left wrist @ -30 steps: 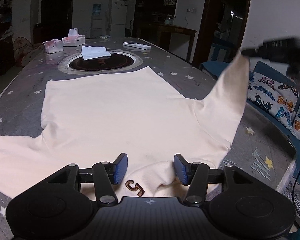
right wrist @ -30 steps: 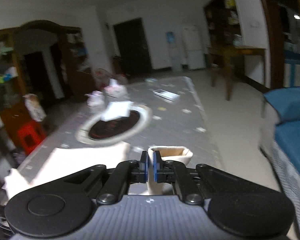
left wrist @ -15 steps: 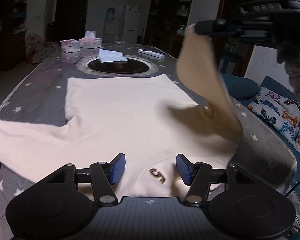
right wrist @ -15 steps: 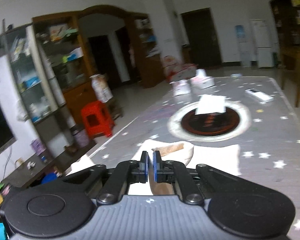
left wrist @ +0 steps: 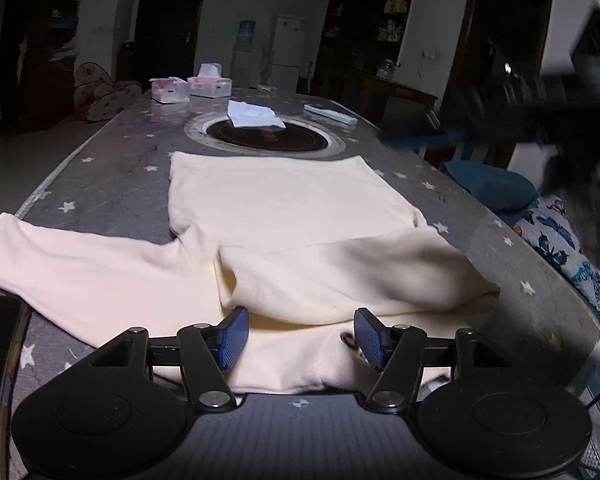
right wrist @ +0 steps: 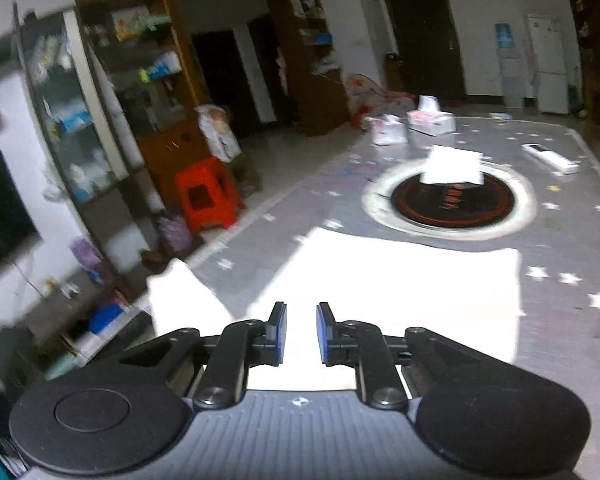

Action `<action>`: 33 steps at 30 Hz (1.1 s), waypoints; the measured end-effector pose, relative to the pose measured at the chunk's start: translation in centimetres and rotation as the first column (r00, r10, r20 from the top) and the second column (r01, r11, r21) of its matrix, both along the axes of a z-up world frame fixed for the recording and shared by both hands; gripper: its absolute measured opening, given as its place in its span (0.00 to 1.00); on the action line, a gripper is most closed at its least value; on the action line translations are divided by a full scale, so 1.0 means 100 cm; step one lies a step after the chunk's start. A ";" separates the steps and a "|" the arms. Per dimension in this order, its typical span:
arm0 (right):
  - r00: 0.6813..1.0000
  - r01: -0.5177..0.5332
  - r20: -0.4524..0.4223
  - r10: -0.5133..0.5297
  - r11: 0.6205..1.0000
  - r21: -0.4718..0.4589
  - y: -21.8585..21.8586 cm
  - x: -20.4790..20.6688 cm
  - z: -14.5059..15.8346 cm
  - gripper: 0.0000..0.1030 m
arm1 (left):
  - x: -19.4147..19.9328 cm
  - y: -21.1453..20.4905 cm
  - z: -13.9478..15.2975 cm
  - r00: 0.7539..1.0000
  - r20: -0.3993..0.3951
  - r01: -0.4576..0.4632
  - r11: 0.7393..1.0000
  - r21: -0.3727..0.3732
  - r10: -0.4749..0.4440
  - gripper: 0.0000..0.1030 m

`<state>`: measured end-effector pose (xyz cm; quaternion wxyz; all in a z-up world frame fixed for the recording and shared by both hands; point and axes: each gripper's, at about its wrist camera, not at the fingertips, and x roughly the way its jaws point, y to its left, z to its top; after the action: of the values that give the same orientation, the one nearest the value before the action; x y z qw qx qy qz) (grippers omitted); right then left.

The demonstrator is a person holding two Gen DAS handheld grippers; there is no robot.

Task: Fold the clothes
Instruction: 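Lower the folded sleeve onto the body and open the right gripper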

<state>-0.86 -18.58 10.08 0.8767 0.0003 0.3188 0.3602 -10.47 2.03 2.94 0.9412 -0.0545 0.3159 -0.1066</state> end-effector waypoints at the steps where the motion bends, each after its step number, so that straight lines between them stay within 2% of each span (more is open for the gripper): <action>1: 1.000 0.009 0.004 -0.009 1.000 -0.029 -0.003 -0.001 -0.003 0.15 | 0.000 0.000 0.002 1.000 0.006 -0.004 1.000 -0.002 0.004 0.60; 6: 0.998 0.051 -0.022 -0.056 0.985 -0.163 -0.025 -0.008 -0.038 0.15 | 0.002 -0.004 0.014 0.999 0.051 -0.003 1.000 -0.002 0.004 0.60; 9: 0.996 0.074 -0.036 -0.083 0.979 -0.189 -0.033 -0.011 -0.055 0.15 | 0.005 -0.009 0.018 0.997 0.079 0.012 1.000 0.009 -0.013 0.59; 12: 0.993 0.096 -0.048 -0.108 0.975 -0.199 -0.040 -0.010 -0.065 0.15 | 0.012 -0.010 0.013 0.998 0.058 0.016 1.000 0.019 -0.017 0.58; 13: 0.992 0.100 -0.050 -0.112 0.974 -0.201 -0.042 -0.009 -0.066 0.15 | 0.016 -0.010 0.010 0.999 0.043 0.011 1.000 0.020 -0.012 0.57; 14: 0.992 0.104 -0.049 -0.116 0.974 -0.202 -0.043 -0.008 -0.067 0.15 | 0.018 -0.008 0.006 1.000 0.024 0.005 1.000 0.019 -0.005 0.50; 16: 0.992 0.113 -0.030 -0.121 0.974 -0.196 -0.043 -0.005 -0.064 0.15 | 0.022 -0.004 -0.002 1.000 -0.008 -0.002 1.000 0.014 0.002 0.43; 23: 0.990 0.137 0.007 -0.138 0.975 -0.172 -0.039 0.011 -0.064 0.19 | 0.018 0.006 -0.008 0.999 -0.032 -0.019 1.000 0.021 0.020 0.21; 27: 0.988 0.149 0.001 -0.151 0.971 -0.186 -0.039 0.018 -0.074 0.19 | 0.014 0.012 -0.008 0.999 -0.036 -0.026 0.999 0.027 0.027 0.18; 33: 0.988 0.157 0.023 -0.156 0.969 -0.189 -0.040 0.013 -0.067 0.21 | 0.015 0.012 0.001 0.999 -0.025 -0.035 0.999 0.021 0.036 0.19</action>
<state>0.48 -22.54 3.34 0.8997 -0.0596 0.3471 0.2579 -9.00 3.27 3.06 0.9394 -0.0520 0.3279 -0.0859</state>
